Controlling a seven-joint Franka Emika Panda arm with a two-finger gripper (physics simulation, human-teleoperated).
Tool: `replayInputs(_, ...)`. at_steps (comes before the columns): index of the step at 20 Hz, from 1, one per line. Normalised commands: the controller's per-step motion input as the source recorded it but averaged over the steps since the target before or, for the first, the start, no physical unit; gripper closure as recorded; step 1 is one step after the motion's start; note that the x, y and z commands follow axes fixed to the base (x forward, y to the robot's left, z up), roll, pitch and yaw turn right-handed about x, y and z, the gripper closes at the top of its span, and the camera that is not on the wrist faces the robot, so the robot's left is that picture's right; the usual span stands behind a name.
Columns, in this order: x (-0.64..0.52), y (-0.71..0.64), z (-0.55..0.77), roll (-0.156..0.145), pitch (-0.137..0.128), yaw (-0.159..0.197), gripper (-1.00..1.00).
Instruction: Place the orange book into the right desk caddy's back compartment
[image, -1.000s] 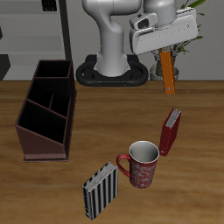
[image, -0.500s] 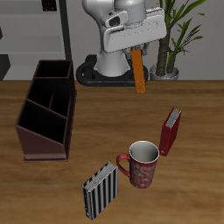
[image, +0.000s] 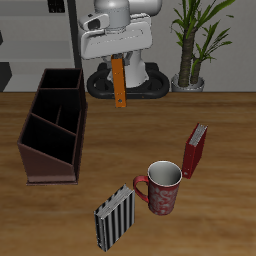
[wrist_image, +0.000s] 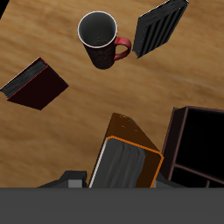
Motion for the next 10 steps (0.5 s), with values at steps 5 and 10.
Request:
replayInputs(5,-0.10,-0.49,0.05,-0.075,-0.017,0.015,1.00)
replayInputs(10,-0.10,-0.70,0.05,-0.133,-0.011,-0.009,1.00)
